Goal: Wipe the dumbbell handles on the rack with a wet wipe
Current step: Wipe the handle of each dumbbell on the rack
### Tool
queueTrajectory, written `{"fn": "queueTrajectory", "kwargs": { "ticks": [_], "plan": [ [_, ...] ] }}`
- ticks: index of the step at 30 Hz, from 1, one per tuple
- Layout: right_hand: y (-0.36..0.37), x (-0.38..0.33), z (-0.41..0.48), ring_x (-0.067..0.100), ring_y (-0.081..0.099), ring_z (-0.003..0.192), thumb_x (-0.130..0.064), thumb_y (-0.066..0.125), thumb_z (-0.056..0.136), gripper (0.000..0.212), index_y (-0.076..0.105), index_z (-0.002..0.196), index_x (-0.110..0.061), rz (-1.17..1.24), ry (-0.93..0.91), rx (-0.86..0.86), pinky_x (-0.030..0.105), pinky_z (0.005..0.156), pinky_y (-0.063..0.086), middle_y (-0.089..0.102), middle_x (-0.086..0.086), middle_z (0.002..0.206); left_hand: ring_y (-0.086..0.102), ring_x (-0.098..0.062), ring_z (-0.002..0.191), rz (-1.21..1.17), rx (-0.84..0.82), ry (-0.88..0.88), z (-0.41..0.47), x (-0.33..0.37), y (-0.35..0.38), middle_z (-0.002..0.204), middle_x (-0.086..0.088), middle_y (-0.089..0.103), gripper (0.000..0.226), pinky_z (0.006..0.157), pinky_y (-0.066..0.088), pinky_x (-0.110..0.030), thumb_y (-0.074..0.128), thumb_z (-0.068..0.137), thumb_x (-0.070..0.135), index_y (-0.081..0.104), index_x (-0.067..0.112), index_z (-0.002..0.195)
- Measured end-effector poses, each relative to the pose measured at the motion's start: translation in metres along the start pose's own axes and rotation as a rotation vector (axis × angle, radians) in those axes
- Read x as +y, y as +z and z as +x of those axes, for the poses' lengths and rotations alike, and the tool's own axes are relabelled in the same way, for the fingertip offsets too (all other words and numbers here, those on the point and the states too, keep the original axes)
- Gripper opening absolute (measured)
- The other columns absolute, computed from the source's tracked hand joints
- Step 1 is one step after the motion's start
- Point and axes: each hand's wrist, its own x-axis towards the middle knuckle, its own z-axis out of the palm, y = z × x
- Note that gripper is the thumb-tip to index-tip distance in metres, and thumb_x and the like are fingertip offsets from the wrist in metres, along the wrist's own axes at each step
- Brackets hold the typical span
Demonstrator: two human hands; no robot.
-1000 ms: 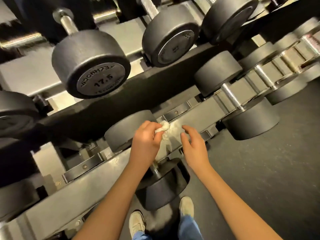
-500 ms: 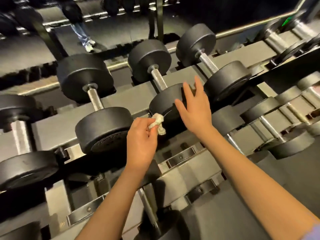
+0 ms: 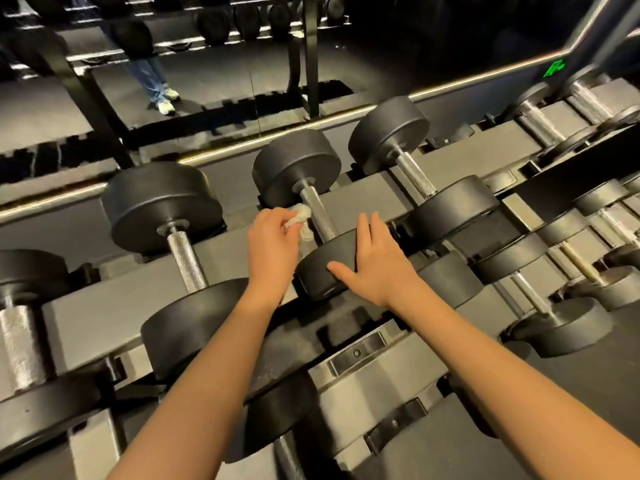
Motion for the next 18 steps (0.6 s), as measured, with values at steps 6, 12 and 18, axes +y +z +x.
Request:
{"fn": "queueTrajectory", "kwargs": {
  "ticks": [6,12,18],
  "plan": [
    [0.000,0.002,-0.003,0.028,-0.012,0.146,-0.063,0.039,0.091,0.096,-0.012,0.150,-0.006,0.059,-0.016,0.020,0.039,0.120,0.000,-0.013,0.020,0.157,0.053,-0.015,0.086,-0.003,0.010,-0.145,0.049,-0.010,0.042,0.099,-0.009,0.061,0.016,0.069,0.036,-0.014,0.058,0.093,0.017,0.070,0.010,0.101],
    [0.002,0.006,-0.003,0.026,-0.014,0.146,-0.062,0.040,0.091,0.095,-0.011,0.150,-0.008,0.108,-0.029,0.039,0.039,0.120,-0.002,-0.013,0.018,0.158,0.049,-0.014,0.083,-0.006,0.060,-0.206,0.067,-0.008,0.063,0.097,-0.012,0.060,0.019,0.068,0.031,-0.020,0.051,0.091,0.004,0.070,0.003,0.095],
    [0.003,0.005,-0.003,0.026,-0.012,0.146,-0.062,0.041,0.090,0.095,-0.008,0.151,-0.009,0.130,-0.038,0.062,0.037,0.119,-0.003,-0.011,0.017,0.158,0.053,-0.017,0.079,-0.019,-0.075,-0.155,0.048,-0.013,0.061,0.085,-0.008,0.059,0.013,0.062,0.032,-0.021,0.057,0.088,0.007,0.069,0.002,0.086]
  ]
}}
